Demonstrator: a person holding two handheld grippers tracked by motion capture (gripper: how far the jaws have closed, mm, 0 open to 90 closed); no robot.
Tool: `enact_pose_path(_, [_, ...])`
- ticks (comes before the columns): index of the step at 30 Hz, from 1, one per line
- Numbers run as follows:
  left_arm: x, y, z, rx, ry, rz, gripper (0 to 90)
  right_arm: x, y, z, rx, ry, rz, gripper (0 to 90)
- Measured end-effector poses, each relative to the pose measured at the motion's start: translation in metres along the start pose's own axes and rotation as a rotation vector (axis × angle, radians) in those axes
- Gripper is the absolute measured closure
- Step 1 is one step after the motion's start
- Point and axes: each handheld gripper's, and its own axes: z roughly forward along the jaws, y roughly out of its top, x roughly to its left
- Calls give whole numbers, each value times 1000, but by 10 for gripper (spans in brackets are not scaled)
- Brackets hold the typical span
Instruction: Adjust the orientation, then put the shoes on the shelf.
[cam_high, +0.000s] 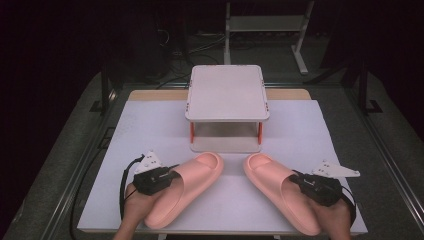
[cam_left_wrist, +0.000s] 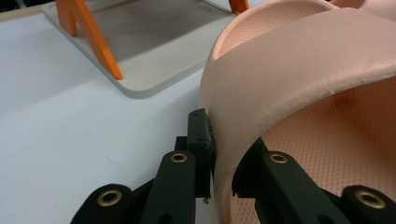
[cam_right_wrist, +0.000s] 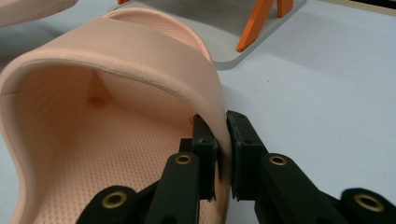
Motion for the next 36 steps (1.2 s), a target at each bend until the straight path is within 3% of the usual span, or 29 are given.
enact_pose_path(13, [6,13,-34,-54,43,-5,804,6,10,-7,-15,34,-29,819])
enact_pose_path(16, [3,17,-38,-62,37,4,803,5,15,-10,-27,50,-24,820])
enact_pose_path(21, [-1,24,-40,-65,31,25,804,7,26,-14,-12,60,-58,820])
enact_pose_path(30, [0,50,-49,-87,31,59,809,8,57,-34,-28,105,-97,826])
enact_pose_path(36, [9,75,-59,-98,43,77,809,0,75,-43,-76,124,-78,829])
